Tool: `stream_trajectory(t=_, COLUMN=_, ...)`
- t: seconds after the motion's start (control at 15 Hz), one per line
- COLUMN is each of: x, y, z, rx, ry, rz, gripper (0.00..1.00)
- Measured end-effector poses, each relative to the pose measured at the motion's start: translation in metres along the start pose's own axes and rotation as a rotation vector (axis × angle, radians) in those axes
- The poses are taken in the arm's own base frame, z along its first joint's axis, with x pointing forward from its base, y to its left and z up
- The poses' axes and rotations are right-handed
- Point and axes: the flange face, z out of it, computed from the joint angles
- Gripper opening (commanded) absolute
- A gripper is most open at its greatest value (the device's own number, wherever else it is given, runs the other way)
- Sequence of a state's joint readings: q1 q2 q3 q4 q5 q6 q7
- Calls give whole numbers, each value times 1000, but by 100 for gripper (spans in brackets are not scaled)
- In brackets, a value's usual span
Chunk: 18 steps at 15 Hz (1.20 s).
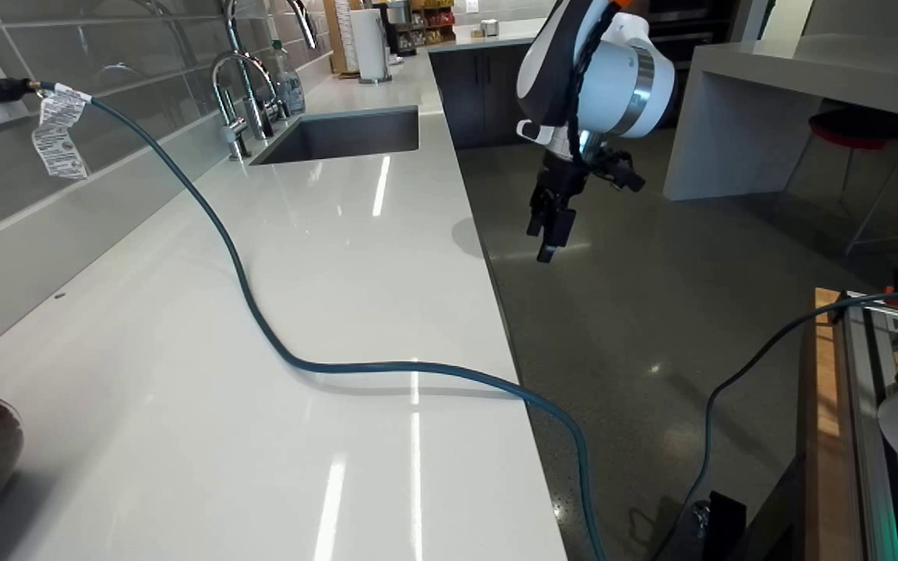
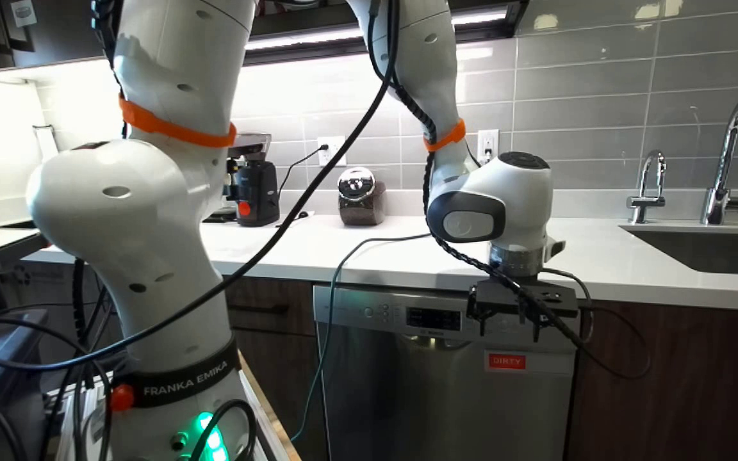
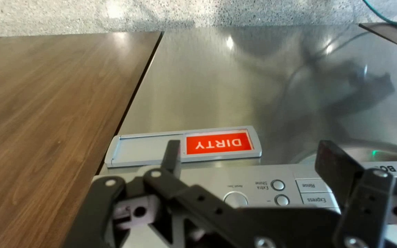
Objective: Press the bottom right button of the washing machine
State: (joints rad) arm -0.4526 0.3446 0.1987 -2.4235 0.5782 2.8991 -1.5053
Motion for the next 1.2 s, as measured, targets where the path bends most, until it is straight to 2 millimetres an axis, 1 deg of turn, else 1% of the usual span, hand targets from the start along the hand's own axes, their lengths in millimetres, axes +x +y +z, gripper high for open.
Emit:
stream_trajectory(t=0.4, x=8, y=-3, z=-19, rx=-51, ry=-83, rz=-5, gripper=100)
stream_trajectory(t=0.6, x=15, y=-8, z=-29, rx=-18, ry=-109, rz=-15, gripper=100)
stream_trajectory(t=0.93, x=29, y=-16, z=-54, rx=29, ry=-122, rz=-16, gripper=100)
stream_trajectory(t=1.2, x=41, y=-19, z=-72, rx=6, ry=-131, rz=-13, gripper=100)
